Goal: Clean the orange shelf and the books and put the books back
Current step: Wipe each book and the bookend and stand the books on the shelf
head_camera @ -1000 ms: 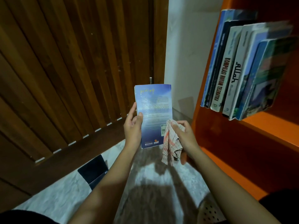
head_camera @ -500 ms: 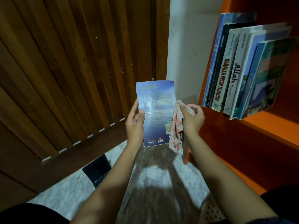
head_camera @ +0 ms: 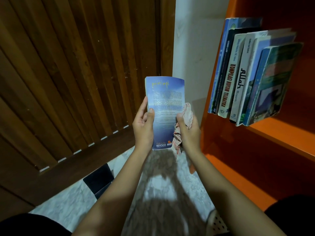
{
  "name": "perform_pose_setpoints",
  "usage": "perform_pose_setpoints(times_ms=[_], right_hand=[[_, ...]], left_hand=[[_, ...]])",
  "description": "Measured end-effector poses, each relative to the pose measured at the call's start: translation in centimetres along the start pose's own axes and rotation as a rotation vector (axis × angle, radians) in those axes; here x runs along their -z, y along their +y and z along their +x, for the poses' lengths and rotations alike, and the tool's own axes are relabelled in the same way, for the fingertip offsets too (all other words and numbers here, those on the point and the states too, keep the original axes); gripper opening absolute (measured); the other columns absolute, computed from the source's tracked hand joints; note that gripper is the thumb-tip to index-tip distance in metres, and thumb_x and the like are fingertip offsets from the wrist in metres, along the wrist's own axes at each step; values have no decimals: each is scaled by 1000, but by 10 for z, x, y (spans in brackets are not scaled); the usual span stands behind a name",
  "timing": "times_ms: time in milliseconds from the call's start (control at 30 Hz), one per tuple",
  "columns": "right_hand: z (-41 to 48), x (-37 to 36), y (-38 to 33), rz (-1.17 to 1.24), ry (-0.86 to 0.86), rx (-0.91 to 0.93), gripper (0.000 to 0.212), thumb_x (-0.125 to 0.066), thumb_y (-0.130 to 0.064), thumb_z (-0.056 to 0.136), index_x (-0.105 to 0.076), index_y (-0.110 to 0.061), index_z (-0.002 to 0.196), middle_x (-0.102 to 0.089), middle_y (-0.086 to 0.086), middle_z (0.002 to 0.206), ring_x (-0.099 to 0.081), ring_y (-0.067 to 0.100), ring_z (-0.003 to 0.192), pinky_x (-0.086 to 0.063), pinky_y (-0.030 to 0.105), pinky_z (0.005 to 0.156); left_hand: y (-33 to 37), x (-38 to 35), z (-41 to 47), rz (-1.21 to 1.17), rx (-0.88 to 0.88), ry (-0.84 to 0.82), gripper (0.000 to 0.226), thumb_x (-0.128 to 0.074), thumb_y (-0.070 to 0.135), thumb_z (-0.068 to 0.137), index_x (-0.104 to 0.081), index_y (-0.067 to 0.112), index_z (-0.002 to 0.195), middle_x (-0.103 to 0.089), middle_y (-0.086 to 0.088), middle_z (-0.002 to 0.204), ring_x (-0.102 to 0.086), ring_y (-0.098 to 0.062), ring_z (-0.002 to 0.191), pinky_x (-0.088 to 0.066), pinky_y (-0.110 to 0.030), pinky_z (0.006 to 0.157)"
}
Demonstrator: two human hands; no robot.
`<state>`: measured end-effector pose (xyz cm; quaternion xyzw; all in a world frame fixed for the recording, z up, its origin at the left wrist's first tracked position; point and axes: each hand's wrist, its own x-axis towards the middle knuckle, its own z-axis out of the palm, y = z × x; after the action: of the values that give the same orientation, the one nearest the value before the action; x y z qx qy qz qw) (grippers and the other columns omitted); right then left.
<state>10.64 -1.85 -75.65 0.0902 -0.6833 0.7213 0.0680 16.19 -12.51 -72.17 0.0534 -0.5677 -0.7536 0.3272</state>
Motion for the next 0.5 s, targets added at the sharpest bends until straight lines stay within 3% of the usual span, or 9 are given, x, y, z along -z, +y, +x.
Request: perform_pose_setpoints(times_ms=[100,233,333,500], right_hand=[[-2,1,-1,-19,-52,15,67,-59,-32,90,-26,-19,147,-40,-5,145,-38,0,127,-32,9,98],[3,2,-3,-85,-51,68,63,-53,-24,95,-21,-19,148,-35,-7,146,-31,-2,127,-24,2,95],[9,4,-6,-183,-99,116,58,-49,-23,97,-21,-19,148,-28,-4,152,-25,-1,132,-20,7,101],[29,18,-14,-491,-89,192,56,-49,-27,96,-26,-18,147,-44,9,143,-43,24,129,-34,27,99]], left_hand=[[1,1,1,28,-20,-41,42,-48,10,97,-42,23,137,-57,-16,132,-63,-11,105,-55,-28,86],[9,2,1,27,-26,-68,41,-48,9,97,-43,29,133,-58,-4,131,-61,-16,113,-55,-29,86],[12,3,4,39,-40,-32,41,-49,10,96,-44,28,132,-60,0,127,-60,-17,115,-53,-35,92],[11,10,5,67,-52,43,43,-49,12,96,-42,25,137,-58,5,126,-61,-9,110,-55,-28,87]])
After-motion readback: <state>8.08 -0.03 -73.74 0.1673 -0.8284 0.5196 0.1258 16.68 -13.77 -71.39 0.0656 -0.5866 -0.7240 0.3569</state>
